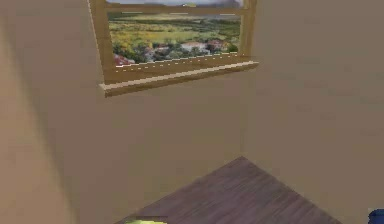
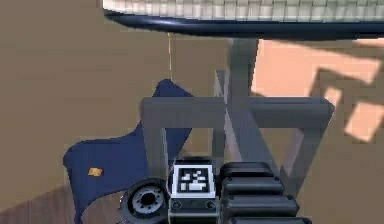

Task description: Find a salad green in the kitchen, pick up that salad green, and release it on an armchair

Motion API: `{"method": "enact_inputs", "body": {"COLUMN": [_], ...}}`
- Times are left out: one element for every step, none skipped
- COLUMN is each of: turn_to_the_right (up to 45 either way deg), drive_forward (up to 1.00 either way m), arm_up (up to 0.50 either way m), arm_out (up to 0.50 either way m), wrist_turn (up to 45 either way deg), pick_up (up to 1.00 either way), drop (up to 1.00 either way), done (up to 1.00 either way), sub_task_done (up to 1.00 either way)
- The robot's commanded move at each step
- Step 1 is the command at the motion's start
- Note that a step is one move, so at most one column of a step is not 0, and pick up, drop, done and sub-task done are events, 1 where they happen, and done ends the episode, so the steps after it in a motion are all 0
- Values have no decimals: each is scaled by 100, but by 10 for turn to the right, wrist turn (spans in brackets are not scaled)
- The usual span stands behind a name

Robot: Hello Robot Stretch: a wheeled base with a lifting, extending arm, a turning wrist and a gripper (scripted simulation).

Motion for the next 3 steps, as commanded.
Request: {"method": "enact_inputs", "body": {"turn_to_the_right": [0, 450, 30], "drive_forward": [25, 0, 0], "arm_up": [0, 0, 0], "arm_out": [0, 0, 0], "wrist_turn": [0, 0, 0], "pick_up": [0, 0, 0], "drop": [0, 0, 0], "done": [0, 0, 0], "sub_task_done": [0, 0, 0]}}
